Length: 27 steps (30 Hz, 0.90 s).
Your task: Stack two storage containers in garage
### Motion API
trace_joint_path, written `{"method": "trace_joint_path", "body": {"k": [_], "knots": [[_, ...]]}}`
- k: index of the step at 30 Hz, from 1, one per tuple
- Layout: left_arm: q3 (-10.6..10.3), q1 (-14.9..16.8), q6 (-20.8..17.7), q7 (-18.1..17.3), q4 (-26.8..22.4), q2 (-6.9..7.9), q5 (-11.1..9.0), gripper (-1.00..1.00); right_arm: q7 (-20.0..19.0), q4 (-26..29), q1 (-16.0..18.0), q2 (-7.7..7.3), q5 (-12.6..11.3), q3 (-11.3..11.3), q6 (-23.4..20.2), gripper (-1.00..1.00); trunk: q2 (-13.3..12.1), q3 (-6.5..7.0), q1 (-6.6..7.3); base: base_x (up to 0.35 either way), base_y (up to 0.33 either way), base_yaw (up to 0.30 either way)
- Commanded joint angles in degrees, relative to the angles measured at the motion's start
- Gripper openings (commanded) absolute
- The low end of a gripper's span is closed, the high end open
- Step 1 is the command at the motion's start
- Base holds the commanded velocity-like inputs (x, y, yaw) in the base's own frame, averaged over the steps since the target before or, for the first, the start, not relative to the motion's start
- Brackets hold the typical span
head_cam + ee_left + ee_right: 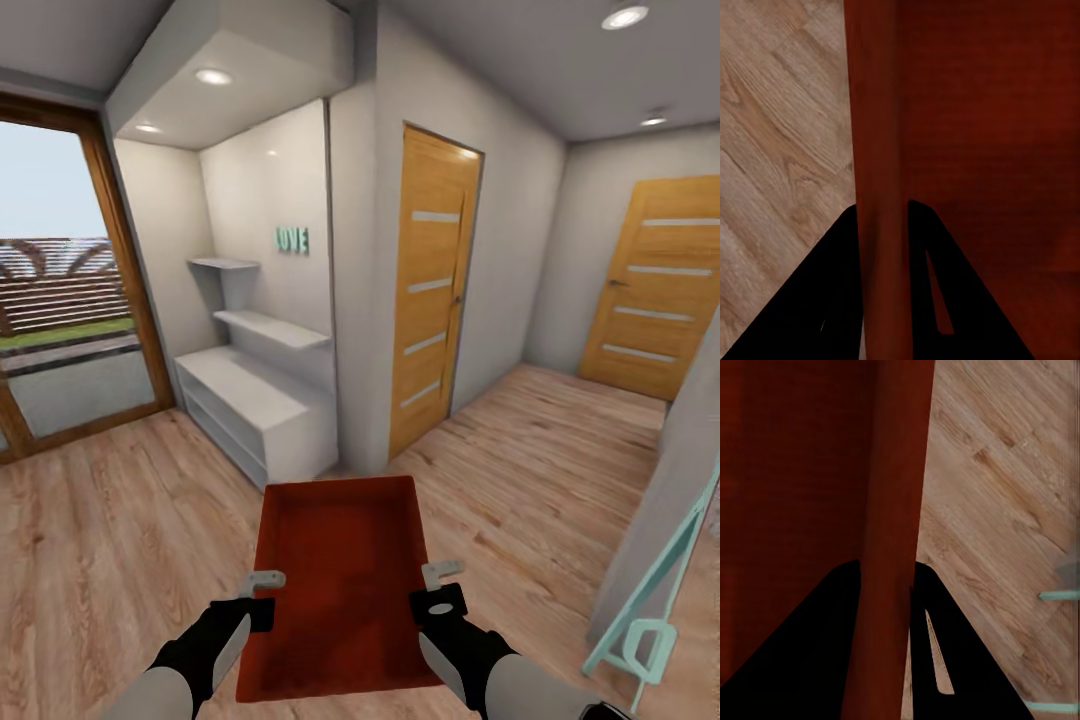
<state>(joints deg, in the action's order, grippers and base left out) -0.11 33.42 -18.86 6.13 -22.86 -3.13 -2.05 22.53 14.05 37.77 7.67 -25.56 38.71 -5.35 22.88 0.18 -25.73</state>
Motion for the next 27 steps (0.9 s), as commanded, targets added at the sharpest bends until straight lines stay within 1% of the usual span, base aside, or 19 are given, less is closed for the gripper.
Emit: {"method": "trace_joint_path", "body": {"k": [1, 20, 27], "knots": [[0.54, -0.02, -0.39, 0.37, -0.18, -0.03, 0.71, -1.0, -0.82, 0.85, 0.03, 0.15, -0.55, -0.12, -0.37, -1.0, 0.04, -0.02, -0.05, 0.322, 0.0, -0.272], [0.54, -0.03, -0.4, 0.37, -0.2, -0.03, 0.71, -1.0, -0.82, 0.84, 0.03, 0.15, -0.55, -0.12, -0.37, -1.0, 0.04, -0.02, -0.05, 0.322, 0.0, -0.275], [0.54, -0.05, -0.39, 0.37, -0.17, -0.03, 0.65, -1.0, -0.82, 0.83, 0.03, 0.15, -0.55, -0.12, -0.37, -1.0, 0.04, -0.02, -0.05, 0.322, 0.0, -0.035]]}}
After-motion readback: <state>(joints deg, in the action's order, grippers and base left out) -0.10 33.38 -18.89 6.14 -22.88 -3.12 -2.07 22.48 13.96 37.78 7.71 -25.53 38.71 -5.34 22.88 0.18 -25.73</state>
